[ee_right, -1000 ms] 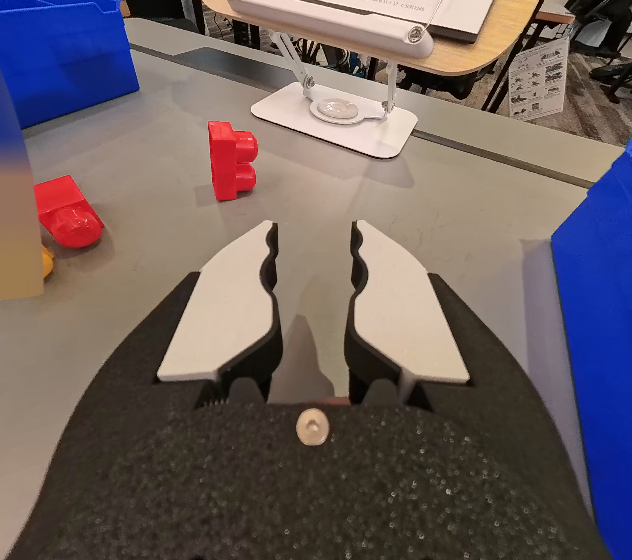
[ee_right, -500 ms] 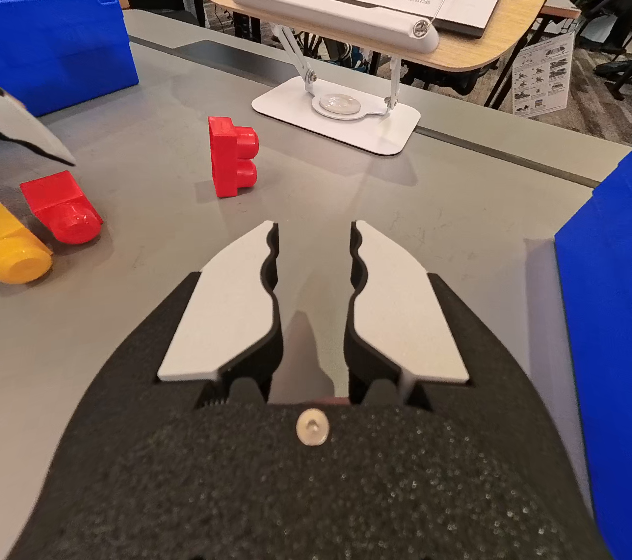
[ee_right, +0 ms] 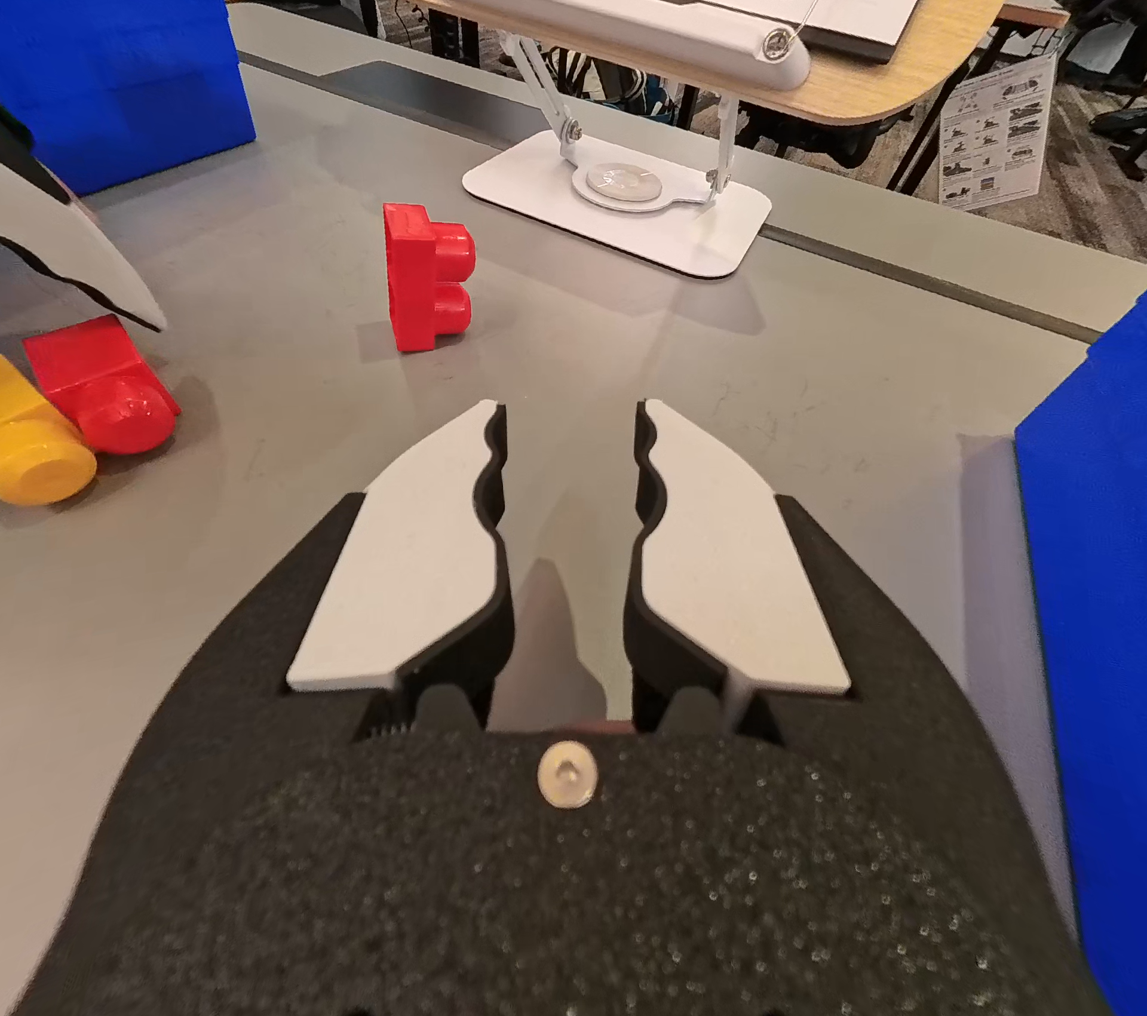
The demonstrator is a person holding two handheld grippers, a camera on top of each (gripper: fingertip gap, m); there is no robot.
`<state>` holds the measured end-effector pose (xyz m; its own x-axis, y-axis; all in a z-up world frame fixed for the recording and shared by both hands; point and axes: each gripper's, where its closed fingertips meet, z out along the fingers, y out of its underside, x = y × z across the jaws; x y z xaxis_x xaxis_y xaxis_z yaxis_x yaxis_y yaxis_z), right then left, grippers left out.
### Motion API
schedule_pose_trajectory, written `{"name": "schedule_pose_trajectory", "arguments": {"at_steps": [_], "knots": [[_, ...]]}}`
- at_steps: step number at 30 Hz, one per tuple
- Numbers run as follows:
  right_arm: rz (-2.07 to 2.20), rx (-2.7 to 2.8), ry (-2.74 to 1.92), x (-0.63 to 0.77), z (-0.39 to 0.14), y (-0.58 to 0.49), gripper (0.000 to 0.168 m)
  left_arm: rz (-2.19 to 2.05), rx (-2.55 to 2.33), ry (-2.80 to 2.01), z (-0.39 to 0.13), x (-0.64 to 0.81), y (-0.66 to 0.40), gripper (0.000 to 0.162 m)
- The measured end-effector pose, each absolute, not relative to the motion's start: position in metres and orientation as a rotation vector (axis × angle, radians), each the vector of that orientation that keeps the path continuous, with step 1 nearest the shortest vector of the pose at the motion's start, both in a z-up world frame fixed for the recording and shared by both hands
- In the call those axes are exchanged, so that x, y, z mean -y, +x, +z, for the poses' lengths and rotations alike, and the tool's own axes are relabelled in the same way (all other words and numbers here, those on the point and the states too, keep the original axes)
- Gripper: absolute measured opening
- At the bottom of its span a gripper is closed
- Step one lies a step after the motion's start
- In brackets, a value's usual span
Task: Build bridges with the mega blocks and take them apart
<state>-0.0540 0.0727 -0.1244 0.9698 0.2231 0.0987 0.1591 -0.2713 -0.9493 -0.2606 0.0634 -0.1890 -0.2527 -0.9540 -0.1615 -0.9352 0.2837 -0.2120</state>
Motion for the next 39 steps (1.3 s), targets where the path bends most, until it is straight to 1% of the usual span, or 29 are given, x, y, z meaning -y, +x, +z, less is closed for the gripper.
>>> {"name": "schedule_pose_trajectory", "arguments": {"at_steps": [25,31,39], "knots": [[0.059,0.286,-1.856,-0.0729,-0.1249,-0.0547,0.039,-0.123,-2.357,-1.744,-0.1943,-0.0628,-0.2602,0.078],[0.059,0.286,-1.856,-0.0730,-0.1249,-0.0548,0.039,-0.125,-2.342,-1.751,-0.1938,-0.0624,-0.2577,0.080],[0.059,0.287,-1.854,-0.0729,-0.1247,-0.0548,0.039,-0.144,-2.338,-1.783,-0.1944,-0.0589,-0.2572,0.076]]}}
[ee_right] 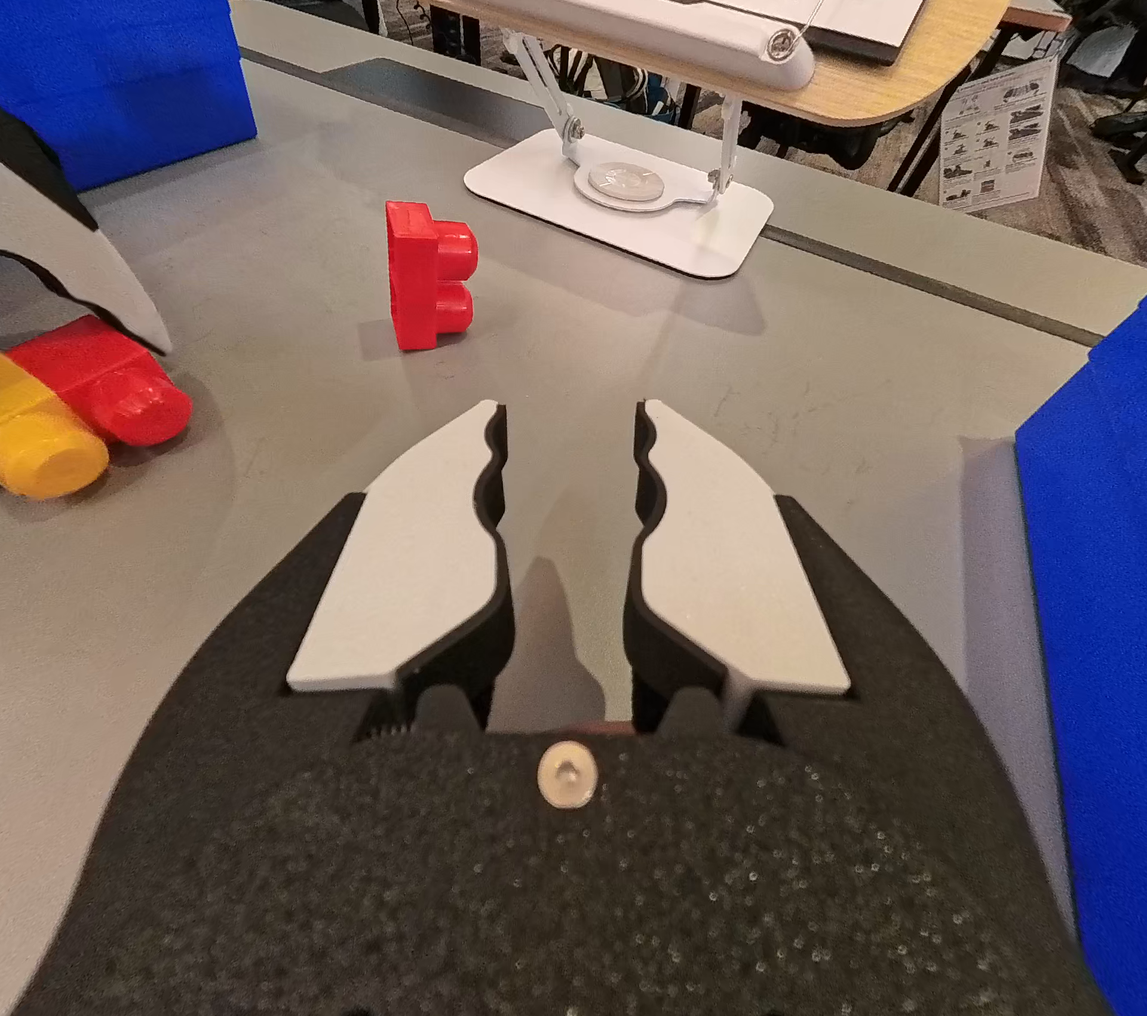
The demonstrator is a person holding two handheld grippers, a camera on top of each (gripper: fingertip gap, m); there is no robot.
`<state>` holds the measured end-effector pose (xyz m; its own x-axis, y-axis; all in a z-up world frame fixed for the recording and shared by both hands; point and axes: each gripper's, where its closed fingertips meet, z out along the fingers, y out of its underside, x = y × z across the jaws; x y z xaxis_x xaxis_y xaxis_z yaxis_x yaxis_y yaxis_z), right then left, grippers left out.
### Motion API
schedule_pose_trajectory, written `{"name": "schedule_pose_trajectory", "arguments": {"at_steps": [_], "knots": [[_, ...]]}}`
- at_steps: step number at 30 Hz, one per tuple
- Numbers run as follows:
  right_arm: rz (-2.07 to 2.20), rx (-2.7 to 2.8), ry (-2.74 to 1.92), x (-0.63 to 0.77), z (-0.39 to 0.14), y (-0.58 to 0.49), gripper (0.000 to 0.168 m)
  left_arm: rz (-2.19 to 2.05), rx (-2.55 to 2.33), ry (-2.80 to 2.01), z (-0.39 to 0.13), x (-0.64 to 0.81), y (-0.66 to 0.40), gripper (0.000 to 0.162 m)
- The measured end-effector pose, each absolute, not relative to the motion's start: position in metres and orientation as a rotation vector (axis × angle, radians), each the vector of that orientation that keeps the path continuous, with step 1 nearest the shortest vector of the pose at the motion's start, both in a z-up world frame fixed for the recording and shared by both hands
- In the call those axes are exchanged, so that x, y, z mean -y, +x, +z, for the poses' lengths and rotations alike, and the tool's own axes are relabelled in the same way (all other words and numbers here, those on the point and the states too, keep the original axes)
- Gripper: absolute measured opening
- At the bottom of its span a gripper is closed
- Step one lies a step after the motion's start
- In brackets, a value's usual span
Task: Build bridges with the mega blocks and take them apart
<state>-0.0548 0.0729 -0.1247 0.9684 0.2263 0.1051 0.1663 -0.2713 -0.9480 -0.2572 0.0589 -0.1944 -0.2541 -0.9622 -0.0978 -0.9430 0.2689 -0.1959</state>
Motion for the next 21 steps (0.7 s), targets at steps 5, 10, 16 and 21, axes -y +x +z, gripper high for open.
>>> {"name": "schedule_pose_trajectory", "arguments": {"at_steps": [5,10,16,21], "knots": [[0.060,0.286,-1.854,-0.073,-0.125,-0.055,0.039,-0.138,-2.351,-1.786,-0.194,-0.056,-0.258,0.075],[0.058,0.287,-1.853,-0.073,-0.125,-0.055,0.039,-0.139,-2.329,-1.772,-0.194,-0.055,-0.255,0.075],[0.057,0.289,-1.854,-0.073,-0.125,-0.055,0.039,-0.135,-2.249,-1.776,-0.192,-0.059,-0.253,0.075],[0.057,0.287,-1.853,-0.073,-0.125,-0.055,0.039,-0.132,-2.131,-1.766,-0.187,-0.068,-0.249,0.075]]}}
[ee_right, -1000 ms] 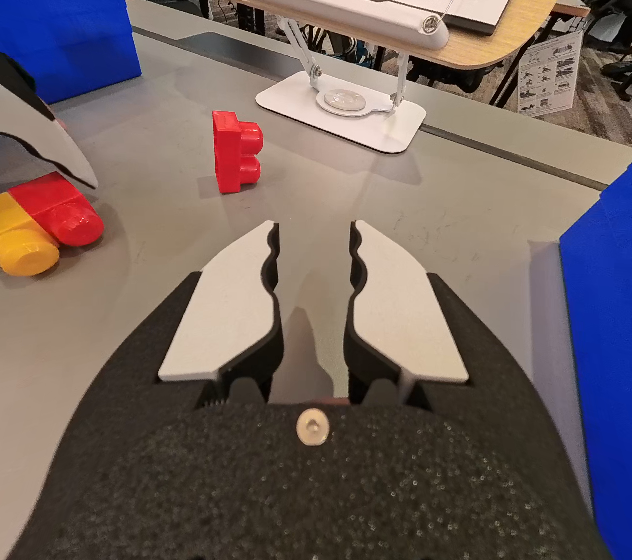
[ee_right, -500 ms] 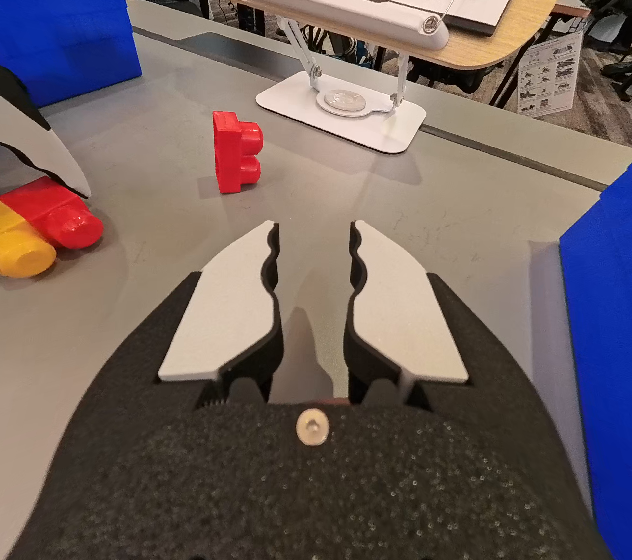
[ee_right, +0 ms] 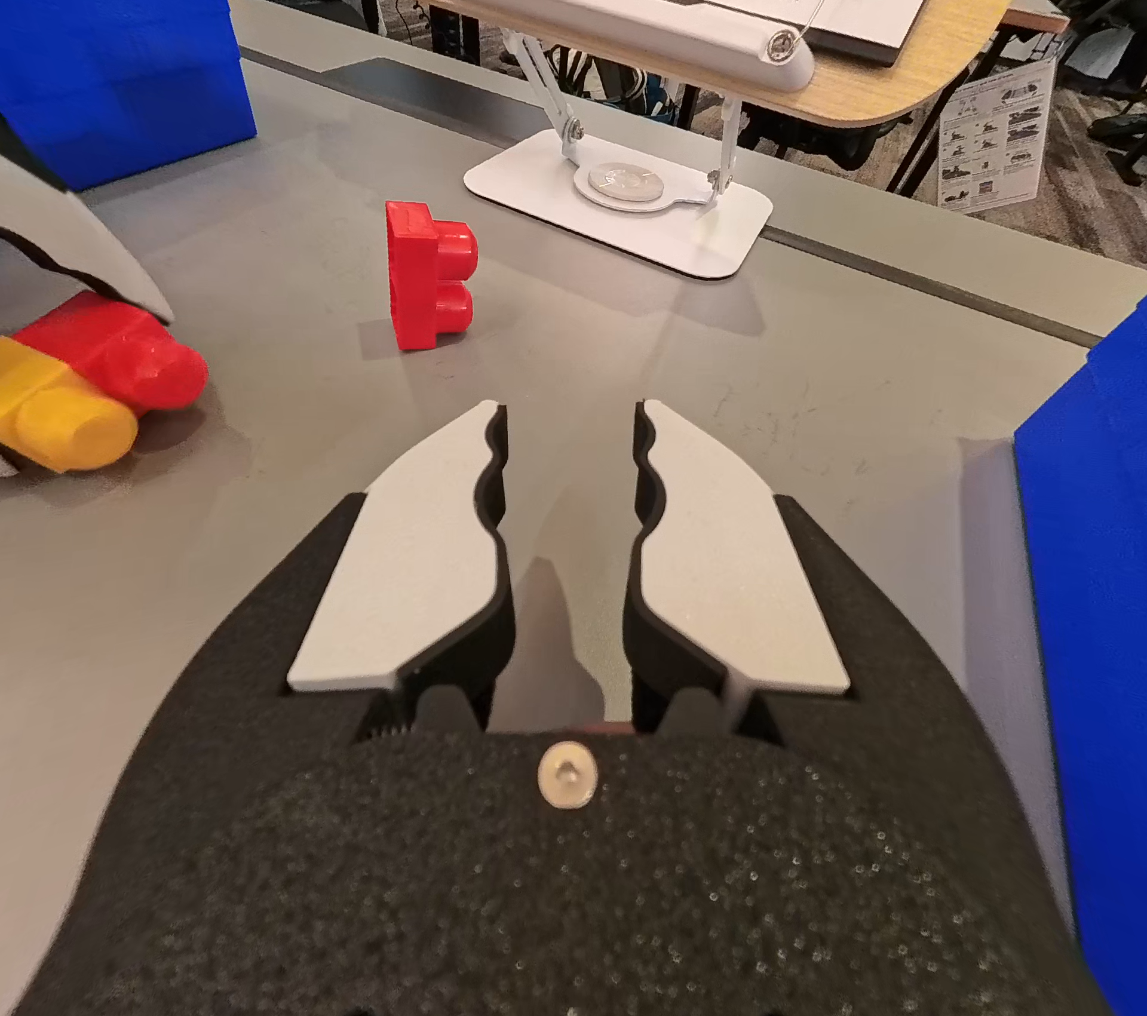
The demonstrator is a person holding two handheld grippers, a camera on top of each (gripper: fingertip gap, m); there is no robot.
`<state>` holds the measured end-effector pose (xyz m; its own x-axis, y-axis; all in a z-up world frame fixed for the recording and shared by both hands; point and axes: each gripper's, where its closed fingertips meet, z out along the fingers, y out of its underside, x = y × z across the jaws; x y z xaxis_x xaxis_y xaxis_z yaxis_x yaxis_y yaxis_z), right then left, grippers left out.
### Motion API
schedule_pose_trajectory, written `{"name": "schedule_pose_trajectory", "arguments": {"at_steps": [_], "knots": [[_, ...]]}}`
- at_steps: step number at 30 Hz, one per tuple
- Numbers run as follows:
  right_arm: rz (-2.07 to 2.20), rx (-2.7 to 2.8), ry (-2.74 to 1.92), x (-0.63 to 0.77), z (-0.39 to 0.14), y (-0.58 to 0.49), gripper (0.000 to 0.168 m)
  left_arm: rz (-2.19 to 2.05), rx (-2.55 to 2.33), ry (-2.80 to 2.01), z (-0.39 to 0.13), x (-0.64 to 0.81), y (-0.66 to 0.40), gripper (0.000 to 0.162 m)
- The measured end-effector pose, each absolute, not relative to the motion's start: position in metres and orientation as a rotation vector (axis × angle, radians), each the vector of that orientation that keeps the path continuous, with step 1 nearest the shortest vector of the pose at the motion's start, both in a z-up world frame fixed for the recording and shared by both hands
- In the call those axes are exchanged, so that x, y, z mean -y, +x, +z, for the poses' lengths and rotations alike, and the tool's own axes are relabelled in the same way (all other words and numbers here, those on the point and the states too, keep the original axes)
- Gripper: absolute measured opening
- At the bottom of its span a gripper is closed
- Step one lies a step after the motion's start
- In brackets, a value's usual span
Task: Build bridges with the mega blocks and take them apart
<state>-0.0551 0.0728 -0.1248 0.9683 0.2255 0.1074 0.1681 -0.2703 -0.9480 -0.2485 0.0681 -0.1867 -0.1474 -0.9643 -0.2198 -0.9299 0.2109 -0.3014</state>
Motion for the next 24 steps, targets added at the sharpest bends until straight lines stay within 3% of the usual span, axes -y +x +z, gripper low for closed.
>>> {"name": "schedule_pose_trajectory", "arguments": {"at_steps": [14,24], "knots": [[0.171,0.332,-1.904,-0.074,-0.126,-0.060,0.040,-0.553,-0.911,-1.670,-0.100,-0.108,-0.226,0.075],[0.285,0.636,-1.977,-0.087,-0.121,-0.088,0.043,-0.691,-0.821,-1.588,-0.090,-0.098,-0.232,0.075]]}}
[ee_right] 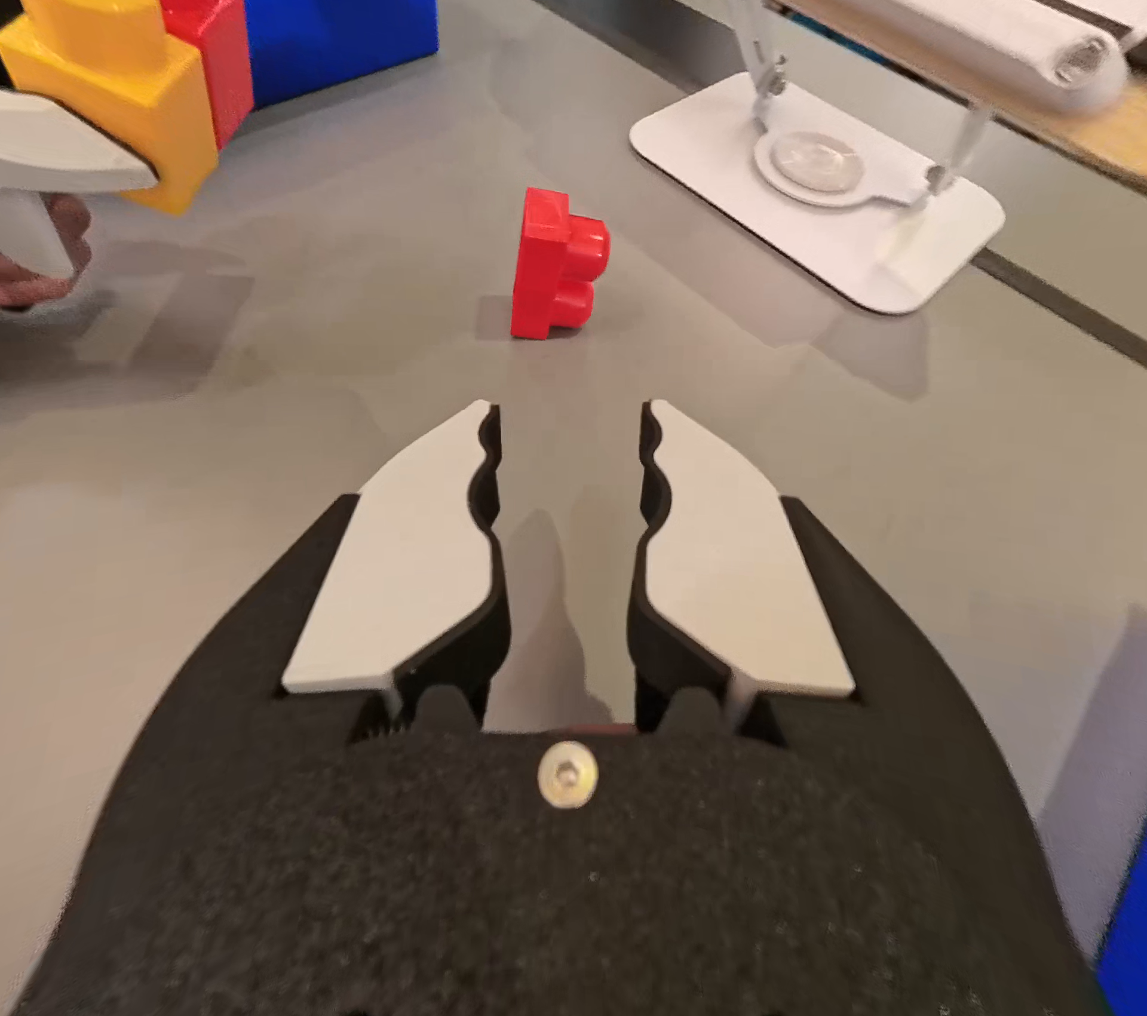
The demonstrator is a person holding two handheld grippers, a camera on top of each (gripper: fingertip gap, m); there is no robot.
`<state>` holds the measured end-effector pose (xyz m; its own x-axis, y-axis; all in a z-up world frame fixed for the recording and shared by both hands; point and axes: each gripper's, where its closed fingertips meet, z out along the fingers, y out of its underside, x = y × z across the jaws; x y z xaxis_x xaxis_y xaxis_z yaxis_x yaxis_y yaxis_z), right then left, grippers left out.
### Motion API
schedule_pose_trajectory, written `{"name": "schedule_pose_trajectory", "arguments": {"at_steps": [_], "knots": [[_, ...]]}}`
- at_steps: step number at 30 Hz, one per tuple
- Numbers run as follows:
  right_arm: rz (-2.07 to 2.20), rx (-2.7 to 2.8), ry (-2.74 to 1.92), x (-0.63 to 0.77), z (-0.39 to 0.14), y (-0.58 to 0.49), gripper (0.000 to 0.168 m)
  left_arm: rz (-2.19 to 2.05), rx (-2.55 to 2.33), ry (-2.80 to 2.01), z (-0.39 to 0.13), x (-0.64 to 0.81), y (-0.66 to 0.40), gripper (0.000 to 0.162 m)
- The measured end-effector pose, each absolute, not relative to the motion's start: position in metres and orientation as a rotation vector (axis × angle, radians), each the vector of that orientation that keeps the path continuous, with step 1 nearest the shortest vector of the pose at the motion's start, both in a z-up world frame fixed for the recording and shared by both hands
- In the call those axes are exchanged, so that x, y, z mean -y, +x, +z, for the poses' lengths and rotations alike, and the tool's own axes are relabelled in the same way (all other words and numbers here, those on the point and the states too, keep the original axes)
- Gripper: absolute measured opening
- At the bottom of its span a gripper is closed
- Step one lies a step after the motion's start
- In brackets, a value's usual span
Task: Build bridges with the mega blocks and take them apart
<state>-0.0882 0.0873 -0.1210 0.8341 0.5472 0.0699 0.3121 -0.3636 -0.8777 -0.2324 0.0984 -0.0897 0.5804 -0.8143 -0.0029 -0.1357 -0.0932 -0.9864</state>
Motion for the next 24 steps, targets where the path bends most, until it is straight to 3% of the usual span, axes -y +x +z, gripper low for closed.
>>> {"name": "schedule_pose_trajectory", "arguments": {"at_steps": [11,16,21,24], "knots": [[0.149,1.331,-1.935,-0.144,-0.096,-0.105,0.045,-0.744,-0.819,-1.583,-0.091,-0.100,-0.240,0.075],[0.487,1.360,-1.966,-0.157,-0.128,-0.116,0.040,-0.773,-0.830,-1.580,-0.092,-0.099,-0.239,0.075],[0.390,1.421,-1.909,-0.173,-0.169,-0.116,0.043,-0.805,-0.854,-1.579,-0.093,-0.095,-0.236,0.075],[0.462,1.416,-1.866,-0.180,-0.166,-0.128,0.044,-0.819,-0.864,-1.576,-0.092,-0.094,-0.235,0.075]]}}
